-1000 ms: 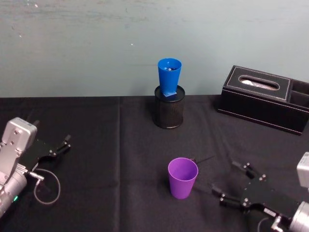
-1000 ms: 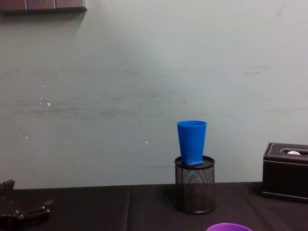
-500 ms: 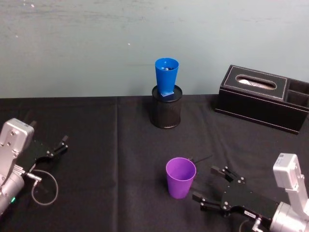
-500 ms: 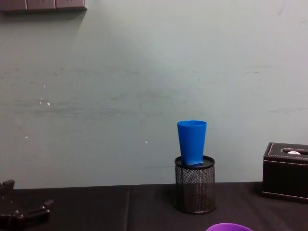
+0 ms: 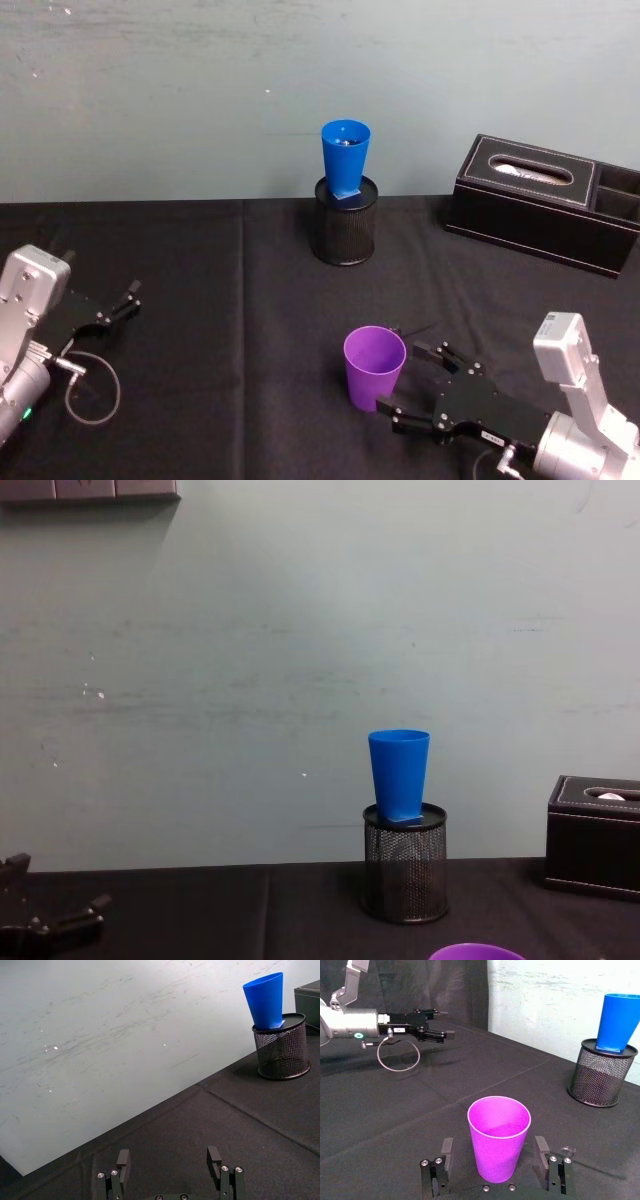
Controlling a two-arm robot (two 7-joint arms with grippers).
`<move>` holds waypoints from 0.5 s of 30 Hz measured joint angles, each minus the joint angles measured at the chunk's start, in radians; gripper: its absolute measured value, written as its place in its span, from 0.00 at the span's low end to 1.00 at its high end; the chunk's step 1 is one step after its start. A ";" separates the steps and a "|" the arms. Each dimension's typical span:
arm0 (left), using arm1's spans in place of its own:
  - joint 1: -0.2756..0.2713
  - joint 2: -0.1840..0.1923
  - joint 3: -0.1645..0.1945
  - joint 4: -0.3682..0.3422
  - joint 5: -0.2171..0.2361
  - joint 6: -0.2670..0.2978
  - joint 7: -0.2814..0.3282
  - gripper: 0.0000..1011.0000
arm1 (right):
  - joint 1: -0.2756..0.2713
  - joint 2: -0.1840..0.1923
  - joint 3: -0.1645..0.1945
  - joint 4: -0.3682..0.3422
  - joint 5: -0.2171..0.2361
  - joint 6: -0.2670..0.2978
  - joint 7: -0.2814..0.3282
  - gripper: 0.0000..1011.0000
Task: Pick up one cup with a gripper and tap it against the other cup.
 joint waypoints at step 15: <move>0.000 0.000 0.000 0.000 0.000 0.000 0.000 0.99 | 0.056 -0.067 -0.016 0.061 -0.035 0.014 0.010 0.99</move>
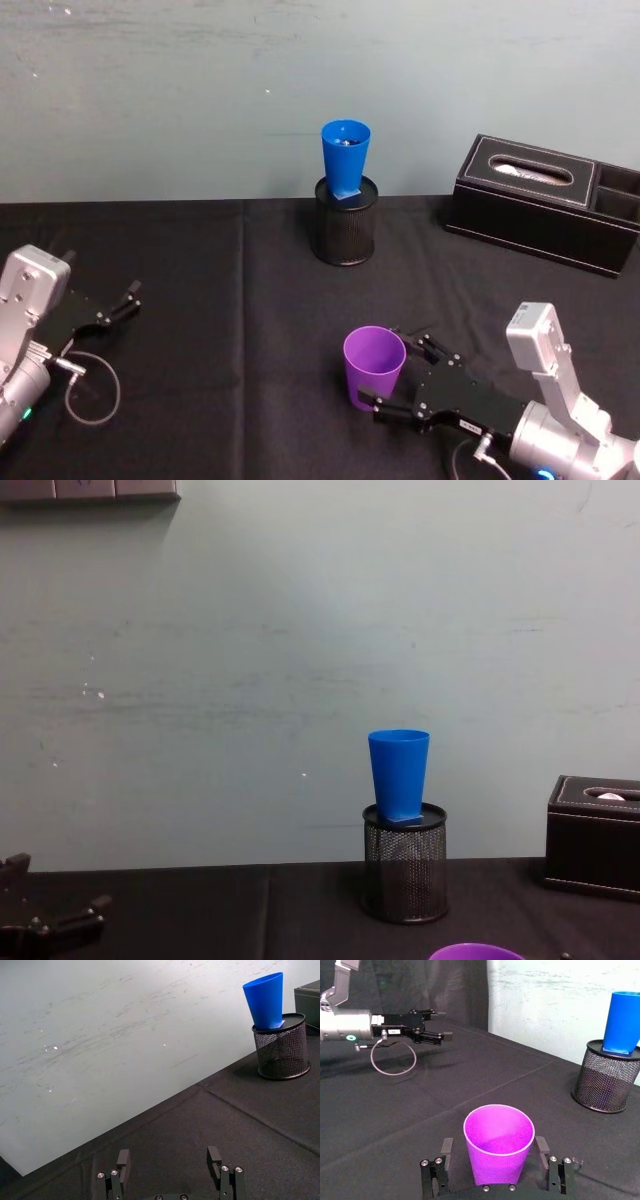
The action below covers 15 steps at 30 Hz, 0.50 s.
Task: Pick up one cup with a gripper and tap it against the other cup.
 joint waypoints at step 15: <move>0.000 0.000 0.000 0.000 0.000 0.000 0.000 0.99 | 0.035 -0.047 -0.015 0.047 -0.017 -0.004 0.001 0.99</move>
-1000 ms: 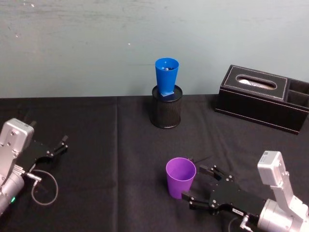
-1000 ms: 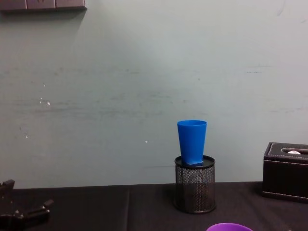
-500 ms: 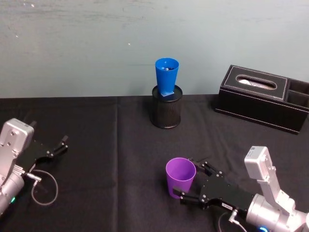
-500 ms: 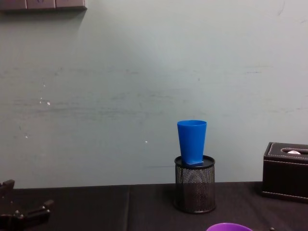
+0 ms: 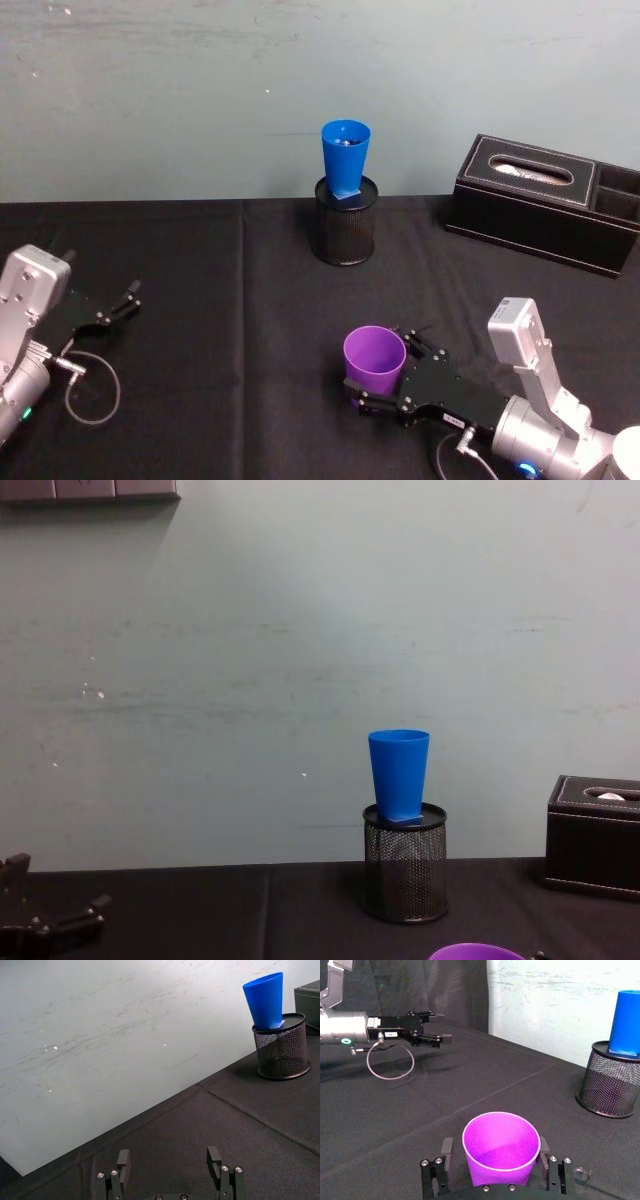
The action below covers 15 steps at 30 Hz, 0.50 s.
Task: Pick up one cup with a gripper and tap it against the other cup.
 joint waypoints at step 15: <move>0.000 0.000 0.000 0.000 0.000 0.000 0.000 0.99 | 0.004 -0.020 0.004 0.013 -0.006 -0.018 -0.012 0.99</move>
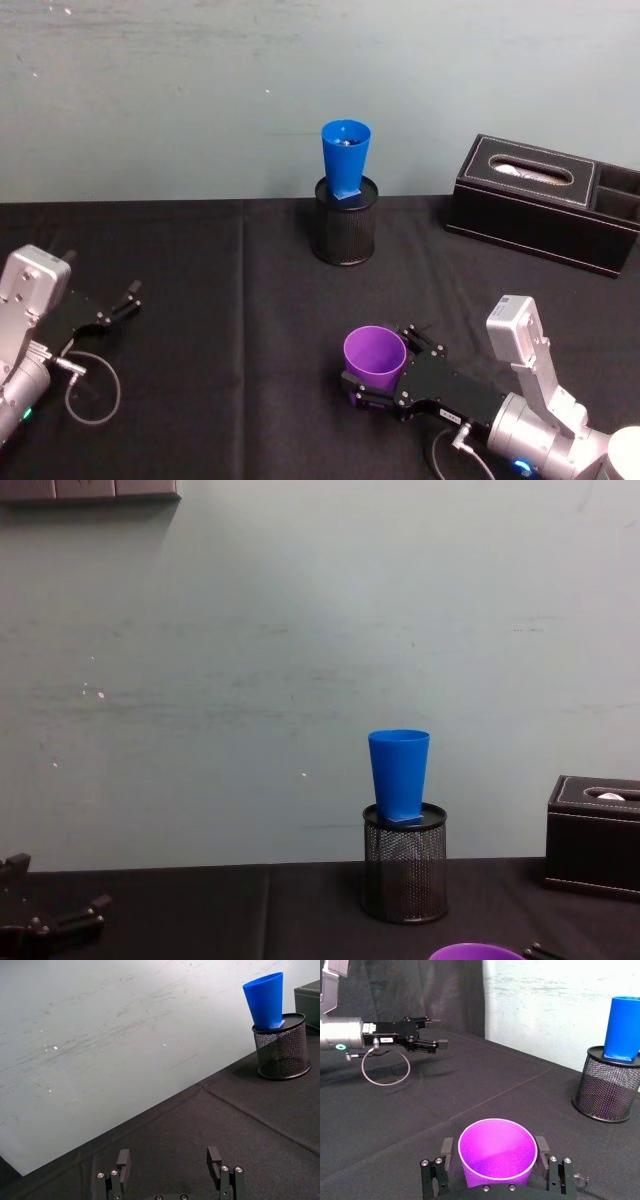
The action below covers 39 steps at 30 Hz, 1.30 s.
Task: Pick up one cup with a gripper and tap it against the other cup.
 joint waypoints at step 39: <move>0.000 0.000 0.000 0.000 0.000 0.000 0.000 0.99 | 0.001 0.003 -0.002 -0.001 0.003 0.004 0.003 0.71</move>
